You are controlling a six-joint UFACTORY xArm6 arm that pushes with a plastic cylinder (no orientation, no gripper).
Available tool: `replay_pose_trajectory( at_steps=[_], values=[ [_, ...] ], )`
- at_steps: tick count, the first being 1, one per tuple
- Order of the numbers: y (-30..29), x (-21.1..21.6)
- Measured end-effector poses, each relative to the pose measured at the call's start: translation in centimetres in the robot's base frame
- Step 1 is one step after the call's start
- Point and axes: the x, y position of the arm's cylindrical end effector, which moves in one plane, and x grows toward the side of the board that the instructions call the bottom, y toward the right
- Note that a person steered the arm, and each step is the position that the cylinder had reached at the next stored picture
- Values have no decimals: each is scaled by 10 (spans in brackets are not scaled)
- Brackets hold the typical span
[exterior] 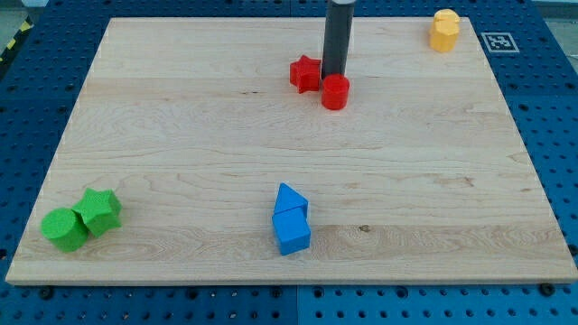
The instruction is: Move red circle to the bottom right
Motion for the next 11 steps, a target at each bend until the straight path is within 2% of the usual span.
replay_pose_trajectory(
  at_steps=[4,6,8,11],
  values=[
    [-6,61],
    [-28,91],
    [4,106],
    [57,98]
  ],
)
